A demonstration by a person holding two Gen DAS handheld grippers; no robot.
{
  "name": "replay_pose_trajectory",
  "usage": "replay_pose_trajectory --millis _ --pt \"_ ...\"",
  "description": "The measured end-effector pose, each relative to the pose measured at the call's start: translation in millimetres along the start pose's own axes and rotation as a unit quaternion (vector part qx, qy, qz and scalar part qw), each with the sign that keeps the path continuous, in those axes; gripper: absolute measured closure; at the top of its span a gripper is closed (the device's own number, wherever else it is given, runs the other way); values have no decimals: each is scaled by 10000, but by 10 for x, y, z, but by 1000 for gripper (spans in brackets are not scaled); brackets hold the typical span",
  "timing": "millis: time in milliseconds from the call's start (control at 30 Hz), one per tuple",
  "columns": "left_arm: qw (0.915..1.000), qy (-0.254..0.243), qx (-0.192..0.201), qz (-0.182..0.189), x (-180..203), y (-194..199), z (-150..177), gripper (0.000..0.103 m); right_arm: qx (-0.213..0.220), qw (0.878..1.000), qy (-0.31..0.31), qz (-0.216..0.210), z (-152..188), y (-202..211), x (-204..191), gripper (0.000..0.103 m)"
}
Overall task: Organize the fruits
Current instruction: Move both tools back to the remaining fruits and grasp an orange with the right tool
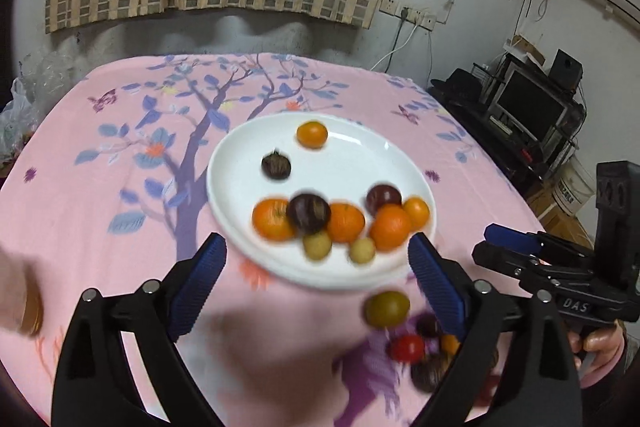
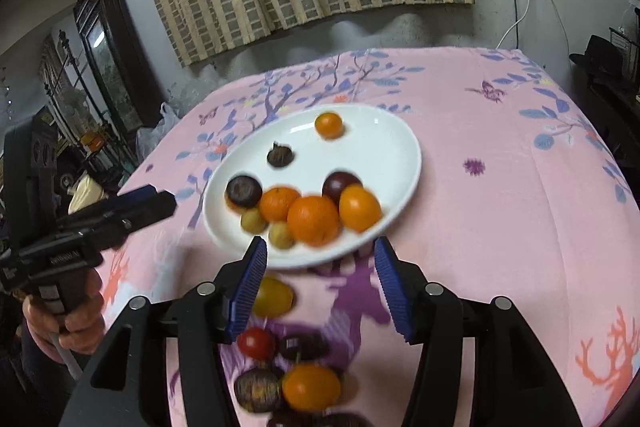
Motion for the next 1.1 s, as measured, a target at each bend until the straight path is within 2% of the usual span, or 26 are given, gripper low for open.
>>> replay_pose_trajectory --millis 200,333,567,633,667,767,900,967,1067,1100 --pt "9987 355 -206 301 -68 111 589 13 -411 9985 107 -342 433 23 -10 46" --pt "9984 227 -455 263 -26 10 827 13 -624 9973 187 -341 623 -41 -45 46" --pt "9982 39 -505 323 61 -23 892 13 -867 9955 167 -331 691 -154 -41 49" --pt "9981 26 -517 348 73 -24 896 13 -966 9946 161 -350 700 -207 -47 55" --pt "9979 26 -523 368 74 -25 891 13 -1008 9942 154 -346 703 -234 -50 62" --pt "9977 -23 -537 415 106 -21 895 13 -1004 9943 149 -333 705 -244 -44 62" --pt "9961 -337 -579 577 251 -25 939 13 -872 9947 -123 -524 665 -152 48 63" --pt "9929 -719 -637 706 412 -42 1000 18 -756 9954 -220 -541 642 -86 91 63" --pt "9847 -1395 -734 746 664 -110 1107 45 -625 9961 -282 -560 622 -8 114 64" --pt "9816 -1566 -804 743 726 -154 1142 55 -586 9962 -304 -574 615 15 118 69"
Point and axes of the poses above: each gripper's, at about its wrist camera, not at the fingertips, and y roughly against the way its jaws point, x to its right, z to its underside, the point moved 3 cm from there along -y, roughly the way its jaws point, and after that the axes turned 10 degrees about -x, right-handed, at the moved point
